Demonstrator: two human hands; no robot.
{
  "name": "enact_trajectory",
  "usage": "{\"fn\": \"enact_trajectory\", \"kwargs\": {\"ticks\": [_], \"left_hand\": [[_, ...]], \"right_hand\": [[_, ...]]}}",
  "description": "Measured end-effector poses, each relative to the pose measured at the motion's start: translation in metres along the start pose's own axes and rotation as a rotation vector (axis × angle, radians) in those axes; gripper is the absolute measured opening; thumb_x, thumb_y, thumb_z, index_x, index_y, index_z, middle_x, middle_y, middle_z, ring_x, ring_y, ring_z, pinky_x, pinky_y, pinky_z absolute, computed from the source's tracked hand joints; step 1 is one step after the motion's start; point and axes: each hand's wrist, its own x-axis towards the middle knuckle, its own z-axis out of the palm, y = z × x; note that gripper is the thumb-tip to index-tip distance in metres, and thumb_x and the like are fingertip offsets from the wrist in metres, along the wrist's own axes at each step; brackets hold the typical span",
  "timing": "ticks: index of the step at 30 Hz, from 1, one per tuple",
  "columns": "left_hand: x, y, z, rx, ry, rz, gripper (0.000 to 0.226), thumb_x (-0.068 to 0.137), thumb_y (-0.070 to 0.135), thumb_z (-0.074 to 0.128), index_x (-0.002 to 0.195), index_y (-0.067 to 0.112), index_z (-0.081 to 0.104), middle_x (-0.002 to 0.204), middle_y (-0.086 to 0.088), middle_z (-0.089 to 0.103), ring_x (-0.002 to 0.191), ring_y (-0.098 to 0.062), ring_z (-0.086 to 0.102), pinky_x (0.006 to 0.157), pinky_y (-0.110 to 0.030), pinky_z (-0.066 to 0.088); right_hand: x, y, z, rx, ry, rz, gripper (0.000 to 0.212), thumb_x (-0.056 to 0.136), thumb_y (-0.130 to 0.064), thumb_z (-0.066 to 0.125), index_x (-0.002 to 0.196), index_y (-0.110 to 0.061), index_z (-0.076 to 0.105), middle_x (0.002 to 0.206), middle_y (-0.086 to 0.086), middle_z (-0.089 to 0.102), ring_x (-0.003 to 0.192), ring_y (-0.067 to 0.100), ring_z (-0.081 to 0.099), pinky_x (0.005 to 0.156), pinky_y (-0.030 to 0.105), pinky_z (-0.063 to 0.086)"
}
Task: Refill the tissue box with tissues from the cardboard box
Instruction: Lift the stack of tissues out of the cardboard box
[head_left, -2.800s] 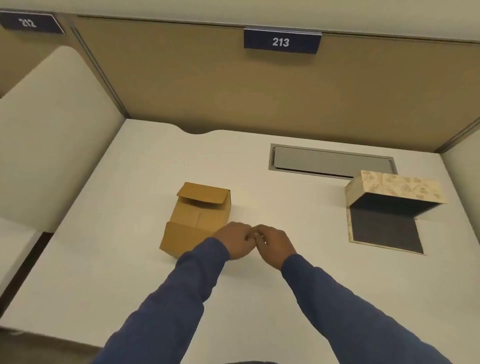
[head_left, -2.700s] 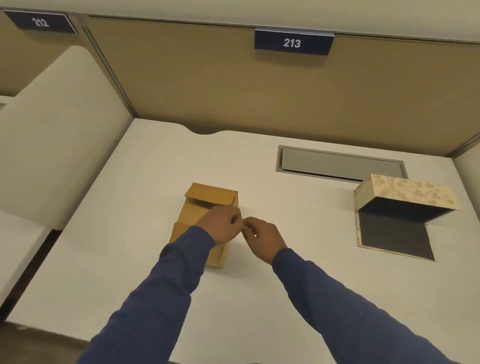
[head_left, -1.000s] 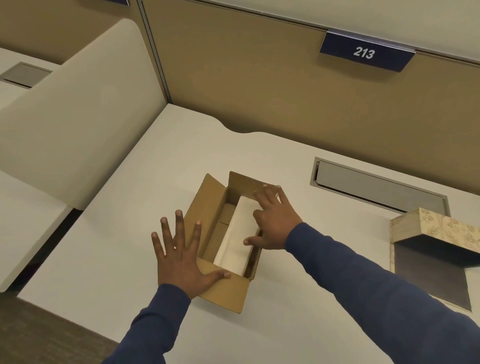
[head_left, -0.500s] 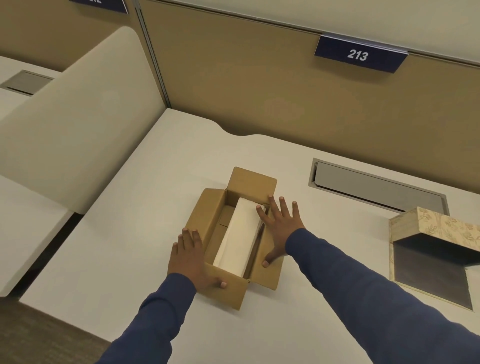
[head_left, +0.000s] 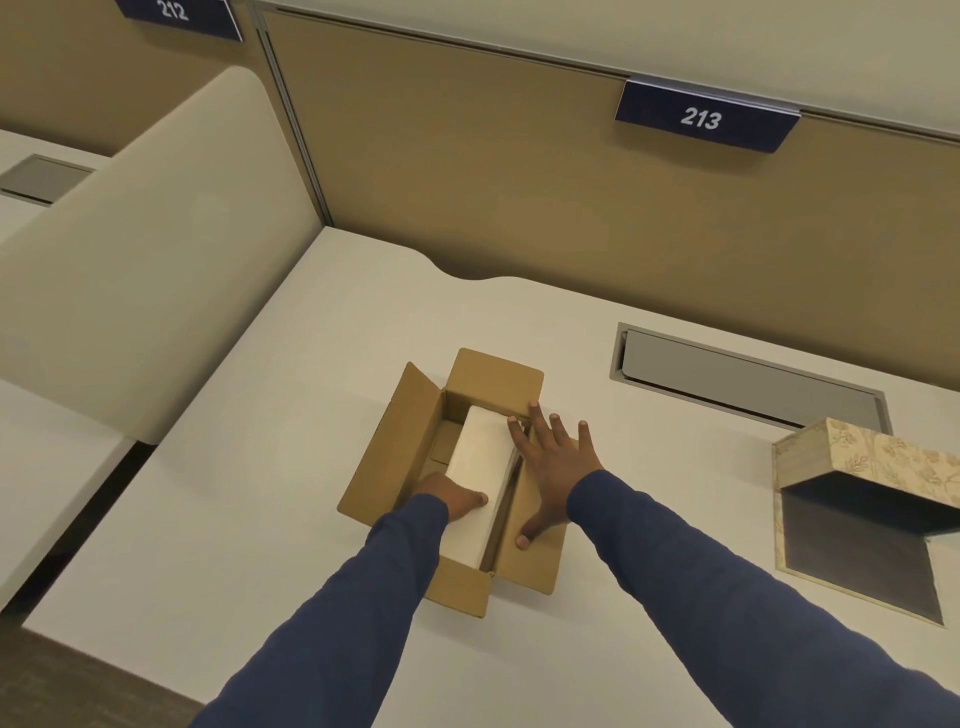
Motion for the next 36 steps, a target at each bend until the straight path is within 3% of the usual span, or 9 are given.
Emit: {"fn": "enact_trajectory", "kwargs": {"ticks": [9,17,20,26,29,31,34,36], "left_hand": [[0.017,-0.012,0.006,-0.146,-0.005,-0.039,0.081,0.071,0.055,0.083,0.13,0.008,0.051,0.126,-0.011,0.062,0.106,-0.027,0.061,0.087,-0.034,0.051],[0.017,-0.017,0.007,-0.228,-0.062,0.027,0.099,0.064,0.06,0.085,0.138,0.01,0.043,0.133,-0.013,0.059,0.118,-0.033,0.059,0.104,-0.048,0.05],[0.009,-0.015,0.0,-0.287,-0.099,0.08,0.097,0.063,0.059,0.086,0.136,0.012,0.044,0.13,-0.012,0.061,0.113,-0.031,0.061,0.102,-0.048,0.052],[-0.033,-0.005,-0.042,-0.5,-0.263,0.156,0.084,0.055,0.048,0.094,0.121,0.008,0.062,0.113,-0.015,0.074,0.107,-0.033,0.069,0.103,-0.05,0.053],[-0.059,-0.006,-0.067,-0.616,-0.328,0.16,0.069,0.059,0.044,0.09,0.112,0.01,0.063,0.092,-0.013,0.08,0.082,-0.028,0.077,0.078,-0.042,0.063],[-0.078,-0.008,-0.082,-0.679,-0.352,0.183,0.071,0.059,0.046,0.092,0.114,0.012,0.063,0.086,-0.011,0.08,0.074,-0.026,0.078,0.066,-0.038,0.063],[-0.103,-0.009,-0.094,-0.743,-0.319,0.284,0.092,0.039,0.052,0.098,0.116,0.018,0.062,0.086,-0.009,0.08,0.079,-0.026,0.078,0.068,-0.039,0.062],[-0.117,-0.004,-0.091,-0.792,-0.322,0.37,0.098,0.036,0.052,0.099,0.12,0.02,0.062,0.091,-0.008,0.08,0.086,-0.027,0.078,0.072,-0.042,0.062]], "right_hand": [[0.003,0.0,0.006,0.073,0.033,-0.012,0.16,0.045,-0.079,0.081,0.15,-0.03,-0.03,0.16,0.013,-0.035,0.151,0.042,-0.011,0.118,0.067,0.0],[0.004,-0.001,0.006,0.083,0.043,-0.01,0.161,0.045,-0.076,0.082,0.149,-0.029,-0.032,0.161,0.014,-0.032,0.152,0.042,-0.009,0.118,0.067,0.001],[0.004,-0.002,0.005,0.092,0.045,-0.008,0.164,0.043,-0.075,0.084,0.147,-0.03,-0.034,0.161,0.014,-0.031,0.152,0.041,-0.008,0.118,0.067,0.001],[0.0,0.0,0.002,0.18,0.042,-0.044,0.163,0.047,-0.071,0.086,0.145,-0.031,-0.037,0.162,0.01,-0.031,0.152,0.039,-0.008,0.12,0.065,0.003],[-0.008,0.011,-0.01,0.361,0.002,-0.101,0.148,0.062,-0.058,0.086,0.151,-0.031,-0.029,0.165,0.003,-0.023,0.154,0.033,0.002,0.123,0.056,0.011],[-0.018,0.02,-0.019,0.535,0.038,-0.114,0.125,0.077,-0.048,0.079,0.156,-0.029,-0.016,0.168,0.001,-0.009,0.153,0.029,0.015,0.123,0.046,0.022],[-0.042,0.025,-0.026,0.941,0.283,0.014,0.085,0.094,-0.042,0.062,0.159,-0.024,0.009,0.164,0.004,0.024,0.147,0.025,0.032,0.118,0.039,0.032],[-0.064,0.023,-0.027,1.311,0.415,0.177,0.077,0.092,-0.055,0.059,0.155,-0.026,0.026,0.148,0.004,0.05,0.133,0.026,0.052,0.108,0.038,0.043]]}}
